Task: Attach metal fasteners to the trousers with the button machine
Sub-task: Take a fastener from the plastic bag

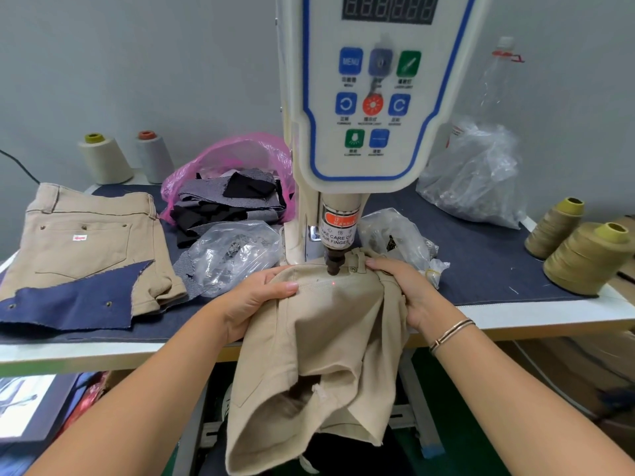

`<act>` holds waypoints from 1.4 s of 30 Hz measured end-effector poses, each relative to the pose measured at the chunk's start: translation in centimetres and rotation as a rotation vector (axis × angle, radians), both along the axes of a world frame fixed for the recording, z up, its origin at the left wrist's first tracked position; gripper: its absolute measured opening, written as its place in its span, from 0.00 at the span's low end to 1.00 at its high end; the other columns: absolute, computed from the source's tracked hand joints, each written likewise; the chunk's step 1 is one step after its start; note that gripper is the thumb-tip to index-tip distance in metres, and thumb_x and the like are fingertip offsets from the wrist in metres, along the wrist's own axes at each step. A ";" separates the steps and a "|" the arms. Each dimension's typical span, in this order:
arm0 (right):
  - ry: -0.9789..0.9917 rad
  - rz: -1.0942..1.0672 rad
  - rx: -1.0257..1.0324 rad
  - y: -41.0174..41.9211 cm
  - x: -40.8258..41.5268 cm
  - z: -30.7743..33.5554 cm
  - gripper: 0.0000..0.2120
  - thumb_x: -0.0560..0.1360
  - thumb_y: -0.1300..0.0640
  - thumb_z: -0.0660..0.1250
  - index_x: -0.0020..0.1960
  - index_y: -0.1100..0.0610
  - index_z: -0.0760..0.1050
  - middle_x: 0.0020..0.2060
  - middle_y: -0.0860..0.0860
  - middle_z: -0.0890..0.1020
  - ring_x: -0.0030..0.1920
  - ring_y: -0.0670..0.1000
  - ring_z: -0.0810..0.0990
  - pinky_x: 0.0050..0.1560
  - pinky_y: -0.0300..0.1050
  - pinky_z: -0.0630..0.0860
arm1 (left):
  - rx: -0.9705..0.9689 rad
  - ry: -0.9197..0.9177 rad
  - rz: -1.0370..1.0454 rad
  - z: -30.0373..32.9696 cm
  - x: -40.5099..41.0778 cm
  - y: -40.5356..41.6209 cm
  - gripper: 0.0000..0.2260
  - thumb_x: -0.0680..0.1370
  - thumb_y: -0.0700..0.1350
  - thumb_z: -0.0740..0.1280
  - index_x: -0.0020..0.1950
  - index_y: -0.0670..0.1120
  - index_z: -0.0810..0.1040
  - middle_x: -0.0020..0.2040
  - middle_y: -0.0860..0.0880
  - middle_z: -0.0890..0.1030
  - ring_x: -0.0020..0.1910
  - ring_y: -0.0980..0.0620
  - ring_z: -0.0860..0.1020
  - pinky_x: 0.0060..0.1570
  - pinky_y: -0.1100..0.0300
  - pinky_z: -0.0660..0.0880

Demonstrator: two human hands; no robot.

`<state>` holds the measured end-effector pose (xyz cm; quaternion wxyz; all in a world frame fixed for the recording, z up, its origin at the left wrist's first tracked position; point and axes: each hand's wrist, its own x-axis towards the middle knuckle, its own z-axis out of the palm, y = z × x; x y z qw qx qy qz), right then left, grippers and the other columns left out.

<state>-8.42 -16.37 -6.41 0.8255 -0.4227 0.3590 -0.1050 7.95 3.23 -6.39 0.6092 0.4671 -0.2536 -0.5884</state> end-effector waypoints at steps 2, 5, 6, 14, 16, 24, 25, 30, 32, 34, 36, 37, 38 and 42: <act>0.002 0.006 -0.005 0.0 0.0 0.0 0.13 0.69 0.58 0.72 0.52 0.61 0.81 0.46 0.60 0.84 0.41 0.56 0.84 0.44 0.49 0.82 | -0.001 0.003 -0.003 0.1 -0.1 0.0 0.24 0.66 0.40 0.75 0.61 0.42 0.79 0.54 0.40 0.82 0.46 0.47 0.83 0.44 0.56 0.81; 0.000 0.017 -0.008 0.0 0.1 0.0 0.15 0.67 0.57 0.73 0.52 0.61 0.81 0.46 0.60 0.84 0.40 0.56 0.84 0.42 0.49 0.82 | 0.001 -0.004 0.000 0.1 -0.1 0.1 0.31 0.60 0.43 0.80 0.62 0.41 0.78 0.54 0.39 0.82 0.46 0.46 0.83 0.45 0.55 0.81; 0.003 0.017 -0.007 0.0 0.1 0.0 0.15 0.67 0.57 0.73 0.52 0.61 0.81 0.46 0.60 0.84 0.40 0.56 0.84 0.41 0.49 0.82 | 0.002 -0.008 0.002 0.1 -0.1 0.1 0.32 0.60 0.43 0.80 0.63 0.41 0.78 0.55 0.39 0.81 0.46 0.46 0.83 0.45 0.55 0.81; -0.004 0.025 0.000 0.1 -0.1 0.1 0.14 0.70 0.58 0.71 0.54 0.61 0.80 0.46 0.60 0.84 0.41 0.56 0.84 0.40 0.48 0.82 | 0.000 -0.019 0.000 0.2 -0.2 0.2 0.29 0.63 0.42 0.78 0.63 0.41 0.77 0.55 0.39 0.81 0.47 0.46 0.83 0.47 0.53 0.81; 0.005 0.025 -0.016 0.1 -0.1 0.1 0.14 0.70 0.57 0.71 0.55 0.61 0.80 0.47 0.60 0.84 0.41 0.56 0.84 0.43 0.49 0.82 | -0.004 -0.024 -0.005 0.2 -0.2 0.2 0.31 0.61 0.43 0.79 0.63 0.41 0.77 0.56 0.38 0.81 0.48 0.45 0.83 0.49 0.52 0.80; -0.025 0.124 -0.030 0.9 -0.9 0.9 0.21 0.63 0.51 0.74 0.53 0.60 0.82 0.50 0.61 0.83 0.45 0.57 0.84 0.49 0.51 0.80 | 0.050 -0.103 -0.009 0.5 -0.3 0.4 0.19 0.66 0.51 0.73 0.56 0.49 0.83 0.51 0.43 0.84 0.46 0.49 0.84 0.43 0.56 0.80; -0.027 0.130 -0.033 1.2 -1.1 1.0 0.20 0.63 0.50 0.74 0.51 0.60 0.83 0.50 0.61 0.83 0.45 0.57 0.84 0.51 0.51 0.80 | 0.083 -0.122 0.008 0.5 -0.4 0.3 0.17 0.67 0.53 0.72 0.53 0.49 0.84 0.50 0.43 0.84 0.45 0.49 0.84 0.42 0.57 0.80; -0.064 0.292 -0.155 3.7 -2.9 1.9 0.11 0.67 0.51 0.72 0.43 0.58 0.85 0.42 0.58 0.85 0.41 0.53 0.84 0.41 0.43 0.80 | 0.161 -0.327 -0.015 1.1 -0.4 0.9 0.15 0.68 0.53 0.70 0.47 0.45 0.85 0.46 0.41 0.84 0.41 0.47 0.83 0.40 0.58 0.80; -0.022 0.380 -0.306 4.7 -3.5 2.3 0.07 0.68 0.53 0.73 0.41 0.56 0.83 0.41 0.58 0.82 0.38 0.51 0.81 0.41 0.43 0.77 | 0.124 -0.318 0.026 1.5 0.0 1.7 0.12 0.64 0.52 0.72 0.41 0.46 0.84 0.39 0.43 0.83 0.35 0.49 0.81 0.35 0.62 0.78; 0.061 0.399 -0.530 4.8 -3.6 3.2 0.04 0.70 0.53 0.72 0.38 0.52 0.82 0.39 0.53 0.82 0.37 0.48 0.79 0.41 0.40 0.75 | 0.072 -0.196 0.173 2.1 0.7 1.9 0.07 0.61 0.49 0.71 0.33 0.46 0.81 0.31 0.47 0.79 0.30 0.51 0.78 0.32 0.64 0.75; 0.071 0.183 -0.671 3.3 -3.4 4.2 0.09 0.73 0.54 0.68 0.36 0.52 0.83 0.35 0.48 0.83 0.35 0.47 0.79 0.41 0.38 0.77 | 0.091 -0.227 0.409 1.9 1.7 1.5 0.05 0.67 0.44 0.70 0.31 0.46 0.79 0.27 0.50 0.77 0.31 0.52 0.75 0.34 0.63 0.73; 0.074 0.029 -0.764 2.2 -3.3 4.7 0.11 0.75 0.55 0.66 0.36 0.51 0.83 0.33 0.47 0.83 0.35 0.47 0.79 0.41 0.38 0.77 | 0.160 -0.403 0.523 1.5 2.1 1.3 0.07 0.73 0.42 0.68 0.34 0.45 0.78 0.29 0.51 0.76 0.34 0.52 0.73 0.37 0.62 0.71; 0.128 -0.100 -0.920 0.9 -3.1 5.2 0.11 0.76 0.54 0.66 0.37 0.50 0.82 0.33 0.45 0.82 0.37 0.47 0.78 0.41 0.39 0.76 | 0.209 -0.615 0.609 1.1 2.2 1.2 0.09 0.77 0.40 0.65 0.37 0.44 0.77 0.31 0.51 0.75 0.36 0.53 0.71 0.38 0.62 0.69; 0.849 0.043 -1.726 -3.8 -1.4 4.5 0.11 0.77 0.47 0.62 0.49 0.46 0.82 0.57 0.48 0.74 0.59 0.55 0.67 0.58 0.50 0.63 | 0.149 -0.856 0.700 -0.8 1.2 1.2 0.13 0.77 0.43 0.63 0.37 0.35 0.72 0.33 0.47 0.70 0.34 0.52 0.68 0.37 0.57 0.65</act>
